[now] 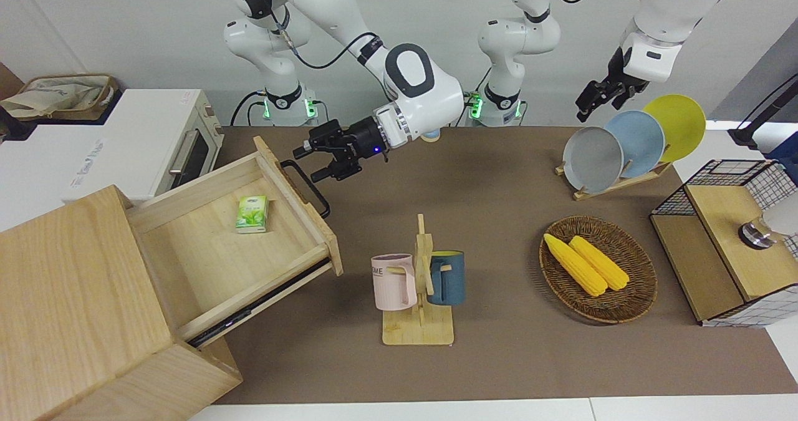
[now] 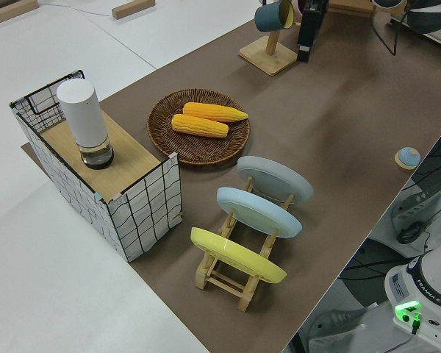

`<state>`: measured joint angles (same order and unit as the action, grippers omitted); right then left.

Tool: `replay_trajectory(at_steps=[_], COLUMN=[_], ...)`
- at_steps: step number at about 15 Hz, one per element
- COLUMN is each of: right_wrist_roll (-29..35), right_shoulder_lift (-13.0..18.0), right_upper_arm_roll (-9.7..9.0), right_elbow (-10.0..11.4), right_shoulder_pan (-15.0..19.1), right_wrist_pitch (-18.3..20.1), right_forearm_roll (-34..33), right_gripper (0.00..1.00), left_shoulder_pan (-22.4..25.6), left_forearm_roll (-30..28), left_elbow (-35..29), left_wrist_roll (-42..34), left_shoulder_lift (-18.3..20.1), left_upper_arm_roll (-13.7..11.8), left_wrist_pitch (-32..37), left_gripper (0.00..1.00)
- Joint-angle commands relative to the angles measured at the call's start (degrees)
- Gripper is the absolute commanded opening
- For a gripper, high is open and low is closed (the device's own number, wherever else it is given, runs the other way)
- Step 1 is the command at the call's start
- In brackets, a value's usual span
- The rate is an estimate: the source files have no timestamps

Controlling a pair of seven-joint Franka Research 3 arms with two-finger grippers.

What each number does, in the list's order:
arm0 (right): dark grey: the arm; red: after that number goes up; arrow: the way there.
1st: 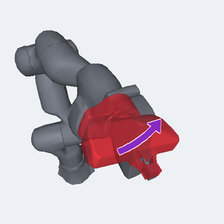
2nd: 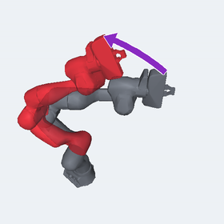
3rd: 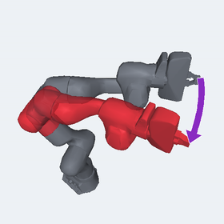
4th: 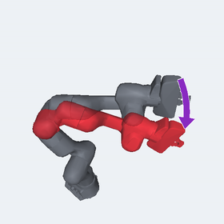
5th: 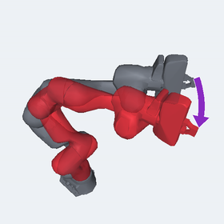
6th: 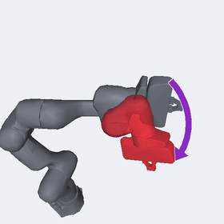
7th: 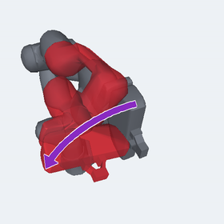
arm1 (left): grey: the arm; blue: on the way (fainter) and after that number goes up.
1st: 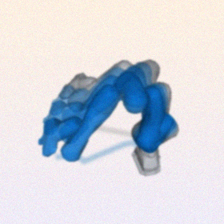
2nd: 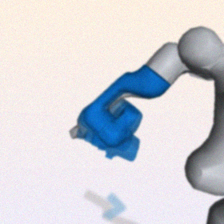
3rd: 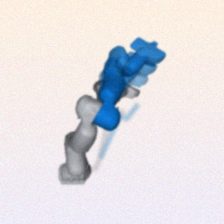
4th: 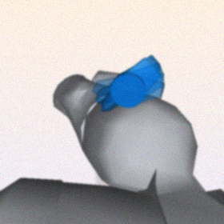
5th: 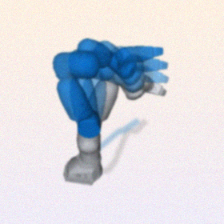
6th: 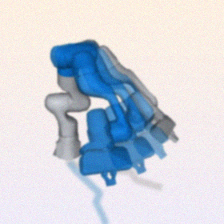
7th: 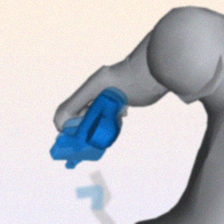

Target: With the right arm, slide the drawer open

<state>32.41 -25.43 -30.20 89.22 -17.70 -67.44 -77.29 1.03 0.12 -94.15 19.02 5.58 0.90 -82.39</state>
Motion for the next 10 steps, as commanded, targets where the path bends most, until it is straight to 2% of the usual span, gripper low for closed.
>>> replay_trajectory(at_steps=[1,6,10], right_wrist_roll=[1.9,2.3,3.0], right_shoulder_lift=[0.4,0.5,0.5], right_upper_arm_roll=[-0.04,-0.3,0.14], right_elbow=[0.0,-0.5,-2.0], right_shoulder_pan=[-0.6,-3.0,-5.9], right_wrist_pitch=[1.0,2.2,3.5], right_forearm_roll=[0.8,3.4,5.7], right_gripper=[0.992,0.992,0.992], left_shoulder_pan=[-0.2,-0.2,-0.2], left_forearm_roll=[-0.2,-0.2,-0.2], left_elbow=[0.0,0.0,0.0], left_wrist_roll=[-0.6,-0.6,-0.6], left_shoulder_lift=[0.5,0.5,0.5], left_upper_arm_roll=[-0.3,-0.3,-0.3], left_wrist_pitch=[0.1,0.1,0.1], left_gripper=[0.99,0.99,0.99])
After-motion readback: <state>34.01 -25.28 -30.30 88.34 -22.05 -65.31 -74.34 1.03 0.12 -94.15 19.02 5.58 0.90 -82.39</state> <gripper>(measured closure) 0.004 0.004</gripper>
